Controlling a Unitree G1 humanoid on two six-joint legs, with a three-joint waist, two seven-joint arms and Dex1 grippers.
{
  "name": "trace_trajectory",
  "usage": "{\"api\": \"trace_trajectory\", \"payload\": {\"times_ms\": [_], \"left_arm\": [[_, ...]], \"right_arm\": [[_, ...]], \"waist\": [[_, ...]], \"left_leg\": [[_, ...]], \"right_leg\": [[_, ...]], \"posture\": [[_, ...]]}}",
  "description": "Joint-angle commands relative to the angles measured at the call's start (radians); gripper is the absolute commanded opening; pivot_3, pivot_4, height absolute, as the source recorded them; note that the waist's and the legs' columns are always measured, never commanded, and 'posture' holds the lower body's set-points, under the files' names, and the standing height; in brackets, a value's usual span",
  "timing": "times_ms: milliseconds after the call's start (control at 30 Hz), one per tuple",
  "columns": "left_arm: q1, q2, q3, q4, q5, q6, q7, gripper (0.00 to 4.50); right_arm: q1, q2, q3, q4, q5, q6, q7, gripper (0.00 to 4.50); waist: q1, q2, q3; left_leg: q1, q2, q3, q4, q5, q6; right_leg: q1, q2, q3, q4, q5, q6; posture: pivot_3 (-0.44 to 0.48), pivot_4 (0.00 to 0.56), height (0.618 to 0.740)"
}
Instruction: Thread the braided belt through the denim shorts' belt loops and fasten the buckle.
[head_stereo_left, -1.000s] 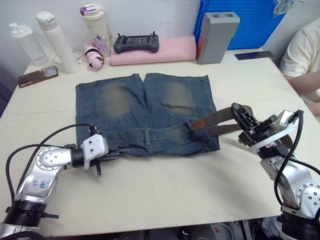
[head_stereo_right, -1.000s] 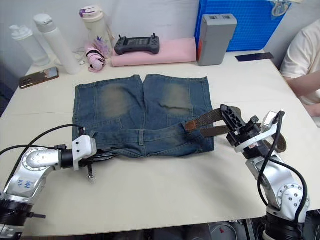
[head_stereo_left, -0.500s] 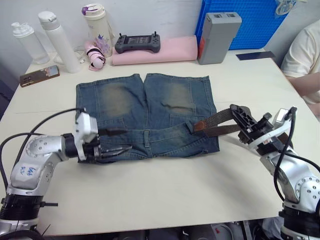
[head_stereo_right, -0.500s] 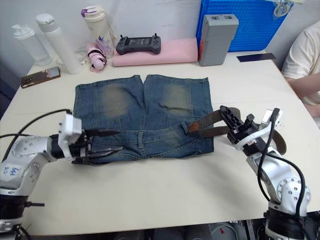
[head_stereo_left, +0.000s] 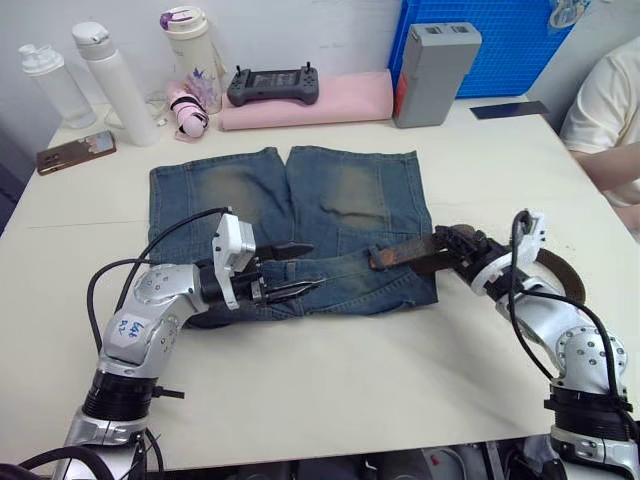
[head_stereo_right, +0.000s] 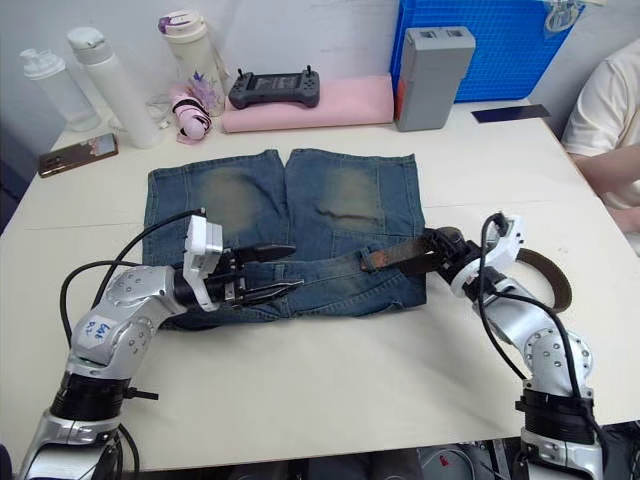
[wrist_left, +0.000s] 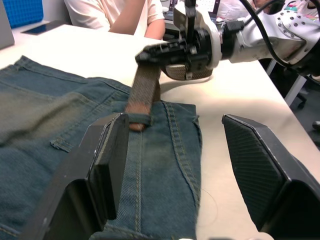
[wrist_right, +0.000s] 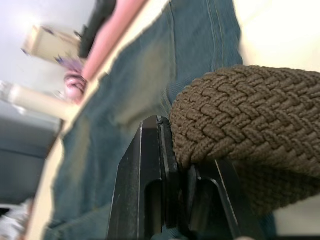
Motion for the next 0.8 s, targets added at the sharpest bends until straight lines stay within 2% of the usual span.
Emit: {"api": "trace_trajectory", "payload": {"times_ms": [33,300,533,800], "left_arm": [[-0.016,0.003,-0.01,0.008,0.03,-0.035,-0.017,3.26],[-0.095,-0.011,-0.13,0.127,0.239,-0.263,-0.076,3.26],[-0.222,-0.096,-0.231,0.355,0.47,-0.519,-0.003,3.26],[-0.315,-0.14,-0.249,0.525,0.576,-0.662,0.046,3.26]], "right_arm": [[0.0,-0.004,0.015,-0.053,-0.064,0.022,0.041,0.0],[-0.07,0.055,0.071,0.039,-0.18,0.081,0.054,0.0],[-0.095,0.108,0.112,0.134,-0.318,0.159,0.012,0.0],[-0.095,0.154,0.096,0.134,-0.397,0.184,0.016,0.0]], "waist": [[0.0,0.0,0.0],[0.002,0.0,0.0],[0.001,-0.001,-0.001],[-0.002,-0.006,-0.004]], "left_leg": [[0.0,0.0,0.0,0.0,0.0,0.0],[0.0,-0.002,0.0,0.001,0.0,0.0],[-0.001,-0.003,0.002,0.001,0.0,0.0],[0.0,-0.002,0.001,0.001,0.0,0.0]], "right_leg": [[0.0,0.0,0.0,0.0,0.0,0.0],[0.0,0.0,0.0,0.0,0.0,0.0],[0.0,0.0,-0.001,0.0,0.0,0.0],[0.002,0.0,-0.001,0.001,0.0,0.0]], "posture": [[0.0,0.15,0.705],[0.0,0.15,0.705],[0.0,0.15,0.705],[0.0,0.15,0.705]]}}
